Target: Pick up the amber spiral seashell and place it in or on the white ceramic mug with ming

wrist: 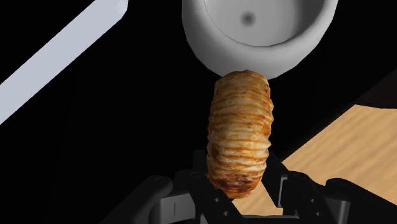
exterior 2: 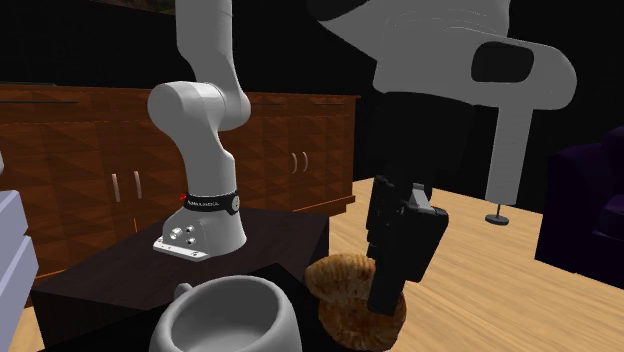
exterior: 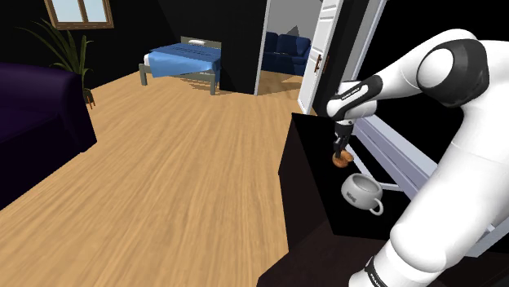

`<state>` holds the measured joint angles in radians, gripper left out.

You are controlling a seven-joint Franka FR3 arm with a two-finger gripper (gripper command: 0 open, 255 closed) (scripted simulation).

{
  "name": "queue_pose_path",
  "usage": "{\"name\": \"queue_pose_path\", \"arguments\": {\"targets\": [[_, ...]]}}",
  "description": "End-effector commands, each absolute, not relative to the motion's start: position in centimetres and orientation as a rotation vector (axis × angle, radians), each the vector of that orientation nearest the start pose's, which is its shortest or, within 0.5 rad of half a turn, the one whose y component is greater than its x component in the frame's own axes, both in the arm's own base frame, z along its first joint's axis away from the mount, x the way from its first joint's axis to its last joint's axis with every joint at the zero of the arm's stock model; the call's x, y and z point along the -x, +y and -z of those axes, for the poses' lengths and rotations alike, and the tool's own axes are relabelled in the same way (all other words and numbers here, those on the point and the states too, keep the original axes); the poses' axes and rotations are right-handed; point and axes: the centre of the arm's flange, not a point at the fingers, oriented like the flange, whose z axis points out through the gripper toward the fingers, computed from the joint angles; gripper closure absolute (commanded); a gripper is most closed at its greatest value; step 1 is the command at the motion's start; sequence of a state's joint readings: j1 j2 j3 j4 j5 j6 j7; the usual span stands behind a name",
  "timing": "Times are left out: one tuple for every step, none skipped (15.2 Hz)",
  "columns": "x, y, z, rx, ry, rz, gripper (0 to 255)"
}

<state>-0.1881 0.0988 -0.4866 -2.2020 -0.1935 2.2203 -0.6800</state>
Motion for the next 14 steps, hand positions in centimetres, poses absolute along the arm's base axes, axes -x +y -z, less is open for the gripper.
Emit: {"name": "queue_pose_path", "arguments": {"targets": [[-41.4, -33.7, -34.9, 3.230, -0.208, -0.290, 255], [-41.4, -33.7, -35.4, 3.230, -0.208, -0.290, 255], [-41.4, -33.7, -35.9, 3.230, -0.208, -0.290, 255], [-41.4, -33.7, -36.4, 3.230, -0.208, -0.290, 255], [-41.4, -33.7, -37.0, 3.230, -0.208, -0.290, 255], [-41.4, -33.7, -37.5, 3.230, -0.208, -0.290, 255], [-41.4, -33.7, -38.0, 3.230, -0.208, -0.290, 255], [-41.4, -33.7, -38.6, 3.230, -0.208, -0.290, 255], [-41.4, -33.7, -39.1, 3.230, -0.208, -0.290, 255], [-41.4, -33.7, -39.6, 3.230, -0.208, -0.290, 255], [-41.4, -33.7, -40.1, 3.230, -0.208, -0.290, 255], [-41.4, -33.7, -40.7, 3.230, -0.208, -0.290, 255], [-41.4, -33.7, -40.8, 3.230, -0.208, -0.290, 255], [-40.1, -33.6, -40.9, 3.230, -0.208, -0.290, 255]]}}
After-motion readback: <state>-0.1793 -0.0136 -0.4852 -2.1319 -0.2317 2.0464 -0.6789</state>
